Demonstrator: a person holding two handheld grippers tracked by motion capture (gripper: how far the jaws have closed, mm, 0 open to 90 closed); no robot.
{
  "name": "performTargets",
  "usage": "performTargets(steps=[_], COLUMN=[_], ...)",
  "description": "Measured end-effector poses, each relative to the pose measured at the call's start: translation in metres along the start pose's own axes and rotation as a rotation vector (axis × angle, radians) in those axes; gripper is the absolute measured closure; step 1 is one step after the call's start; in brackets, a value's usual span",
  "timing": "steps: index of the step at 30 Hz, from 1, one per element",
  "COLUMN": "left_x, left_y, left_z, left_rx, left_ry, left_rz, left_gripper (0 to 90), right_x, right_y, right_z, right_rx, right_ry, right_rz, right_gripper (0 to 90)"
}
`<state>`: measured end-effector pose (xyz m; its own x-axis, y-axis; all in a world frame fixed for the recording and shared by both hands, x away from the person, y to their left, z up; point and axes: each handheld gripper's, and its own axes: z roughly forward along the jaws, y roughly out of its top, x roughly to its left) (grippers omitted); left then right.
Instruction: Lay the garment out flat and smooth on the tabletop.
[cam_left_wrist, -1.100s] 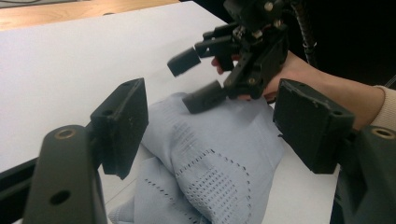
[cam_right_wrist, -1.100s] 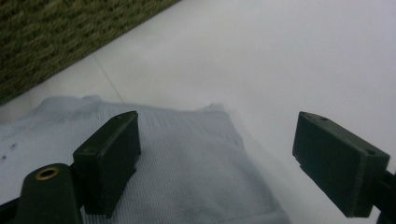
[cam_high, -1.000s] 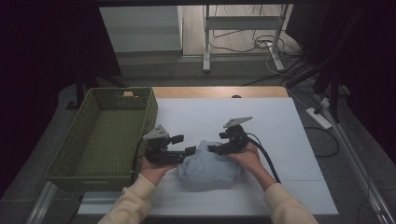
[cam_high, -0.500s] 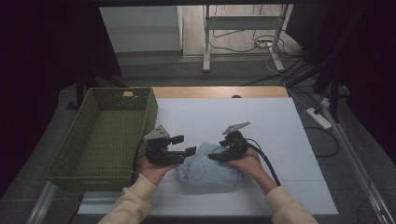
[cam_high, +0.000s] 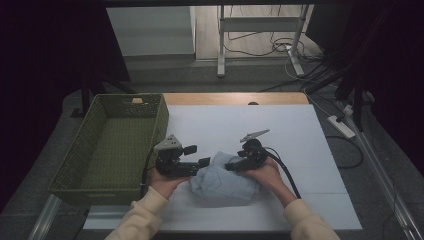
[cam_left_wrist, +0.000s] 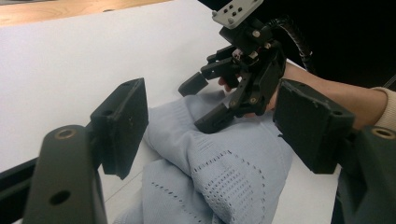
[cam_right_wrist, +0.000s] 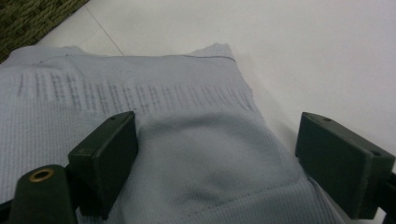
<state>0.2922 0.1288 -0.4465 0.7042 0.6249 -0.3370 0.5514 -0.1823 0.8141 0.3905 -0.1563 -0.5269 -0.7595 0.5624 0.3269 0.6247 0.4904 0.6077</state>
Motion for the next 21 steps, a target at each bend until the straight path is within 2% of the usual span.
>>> performTargets(steps=[6, 8, 9, 10, 11, 12, 14, 16, 17, 18, 19, 21], left_x=[-0.001, -0.001, -0.001, -0.001, -0.001, -0.002, -0.002, -0.002, -0.002, -0.002, -0.002, -0.001], left_y=[0.000, 0.000, 0.000, 0.000, 0.000, 0.000, 0.000, -0.001, -0.001, -0.001, -0.001, -0.001], left_z=[0.001, 0.001, 0.001, 0.002, 0.002, 0.002, 0.002, 0.002, 0.002, 0.001, 0.001, 0.001], left_rx=[0.004, 0.005, 0.006, 0.005, 0.006, 0.007, 0.003, -0.002, -0.003, -0.004, -0.004, -0.004], left_ry=[-0.001, -0.002, -0.001, -0.001, -0.001, -0.001, -0.001, -0.001, 0.000, 0.001, 0.001, 0.003], left_rz=[0.003, 0.003, 0.004, 0.004, 0.005, 0.006, 0.007, 0.008, 0.008, 0.008, 0.007, 0.007], left_gripper=[26.8, 26.8, 26.8, 26.9, 26.9, 26.9, 26.9, 27.4, 27.5, 27.5, 27.6, 27.6], right_x=[-0.003, -0.003, -0.003, -0.002, -0.002, 0.000, 0.001, 0.005, 0.005, 0.005, 0.007, 0.008], right_y=[-0.001, -0.001, -0.001, -0.001, -0.001, 0.000, 0.000, 0.000, 0.000, 0.000, 0.000, 0.000], right_z=[0.003, 0.002, 0.002, 0.002, 0.002, 0.000, 0.000, -0.002, -0.002, -0.002, -0.004, -0.005], right_rx=[0.020, 0.024, 0.025, 0.027, 0.027, 0.026, 0.019, 0.013, 0.009, 0.009, -0.004, -0.006], right_ry=[0.018, 0.038, 0.066, 0.070, 0.070, 0.077, 0.078, 0.078, 0.071, 0.071, 0.055, 0.044], right_rz=[0.024, 0.028, 0.031, 0.030, 0.030, 0.011, 0.004, -0.025, -0.034, -0.034, -0.052, -0.055], right_gripper=[14.4, 23.0, 29.8, 33.6, 33.6, 41.2, 44.5, 56.3, 60.4, 60.4, 67.5, 69.3])
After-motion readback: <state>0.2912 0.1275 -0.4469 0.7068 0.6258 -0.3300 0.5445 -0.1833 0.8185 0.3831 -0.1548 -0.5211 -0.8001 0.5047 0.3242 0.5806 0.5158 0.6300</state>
